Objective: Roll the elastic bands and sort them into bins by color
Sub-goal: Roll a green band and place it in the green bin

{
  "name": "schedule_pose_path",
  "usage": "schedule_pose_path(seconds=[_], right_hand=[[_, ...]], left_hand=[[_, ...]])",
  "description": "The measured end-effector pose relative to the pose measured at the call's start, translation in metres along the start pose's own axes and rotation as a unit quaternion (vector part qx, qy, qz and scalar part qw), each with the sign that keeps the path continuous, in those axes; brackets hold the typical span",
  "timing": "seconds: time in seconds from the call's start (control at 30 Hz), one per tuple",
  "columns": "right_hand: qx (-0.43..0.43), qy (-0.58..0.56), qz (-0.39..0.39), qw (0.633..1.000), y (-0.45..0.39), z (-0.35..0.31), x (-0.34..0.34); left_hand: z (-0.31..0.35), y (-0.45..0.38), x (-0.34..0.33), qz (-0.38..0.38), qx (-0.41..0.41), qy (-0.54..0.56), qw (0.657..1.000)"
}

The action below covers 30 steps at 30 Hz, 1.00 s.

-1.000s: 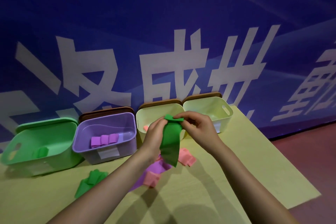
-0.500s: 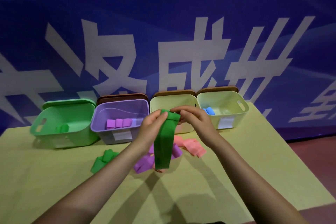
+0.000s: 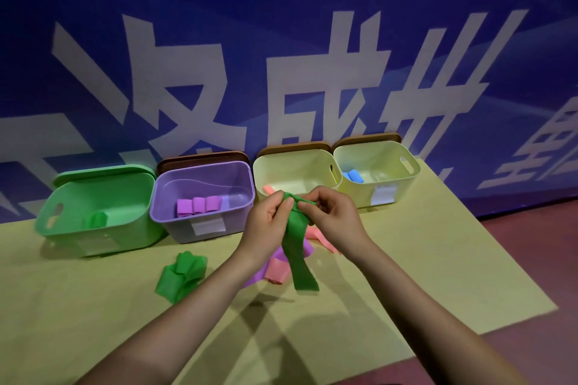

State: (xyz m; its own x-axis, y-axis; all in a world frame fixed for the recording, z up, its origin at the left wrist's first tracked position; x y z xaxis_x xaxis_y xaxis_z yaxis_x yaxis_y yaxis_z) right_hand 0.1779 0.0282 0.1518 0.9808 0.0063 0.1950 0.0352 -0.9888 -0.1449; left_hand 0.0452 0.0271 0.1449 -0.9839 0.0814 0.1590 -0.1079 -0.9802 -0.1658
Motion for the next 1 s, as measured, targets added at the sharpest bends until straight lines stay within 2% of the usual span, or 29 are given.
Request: schedule_pose_path(seconds=[0.2, 0.33, 0.47, 0.53, 0.67, 0.8, 0.9, 1.0], right_hand=[[-0.006, -0.051, 0.003, 0.999, -0.006, -0.002, -0.018], [0.023, -0.018, 0.01, 1.0, -0.012, 0.001, -0.026], [0.066, 0.032, 0.028, 0.997, -0.011, -0.001, -0.028], [0.128, 0.083, 0.023, 0.988, -0.009, -0.006, -0.026], [0.226, 0.157, -0.022, 0.961, -0.01, -0.012, -0.016], [0.242, 0.183, -0.085, 0.949, -0.008, -0.011, 0.0], [0.237, 0.203, -0.107, 0.944, -0.003, -0.009, 0.015], [0.195, 0.164, -0.096, 0.962, 0.005, -0.006, 0.026]], left_hand=[[-0.013, -0.001, 0.023, 0.005, 0.116, 0.11, 0.987], [-0.025, 0.003, 0.03, 0.008, 0.191, 0.182, 0.965], [-0.027, 0.004, 0.033, 0.024, 0.193, 0.188, 0.963], [-0.026, 0.002, 0.032, 0.026, 0.196, 0.203, 0.959], [-0.025, -0.003, 0.021, 0.019, 0.231, 0.289, 0.929], [-0.017, 0.0, 0.01, -0.007, 0.234, 0.323, 0.917], [-0.013, 0.003, -0.001, -0.023, 0.234, 0.298, 0.925], [-0.017, 0.004, -0.013, -0.005, 0.219, 0.269, 0.938]])
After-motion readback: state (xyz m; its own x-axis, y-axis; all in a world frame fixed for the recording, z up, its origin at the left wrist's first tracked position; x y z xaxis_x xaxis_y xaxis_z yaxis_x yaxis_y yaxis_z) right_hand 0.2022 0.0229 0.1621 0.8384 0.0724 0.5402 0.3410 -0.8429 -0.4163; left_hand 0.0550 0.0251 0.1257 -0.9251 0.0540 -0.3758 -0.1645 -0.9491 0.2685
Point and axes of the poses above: each hand's wrist, its own y-axis away from the middle knuckle, its own x-axis out of the back of the hand, z = x × y, the point moved 4 cm from there along -y, towards the middle knuckle
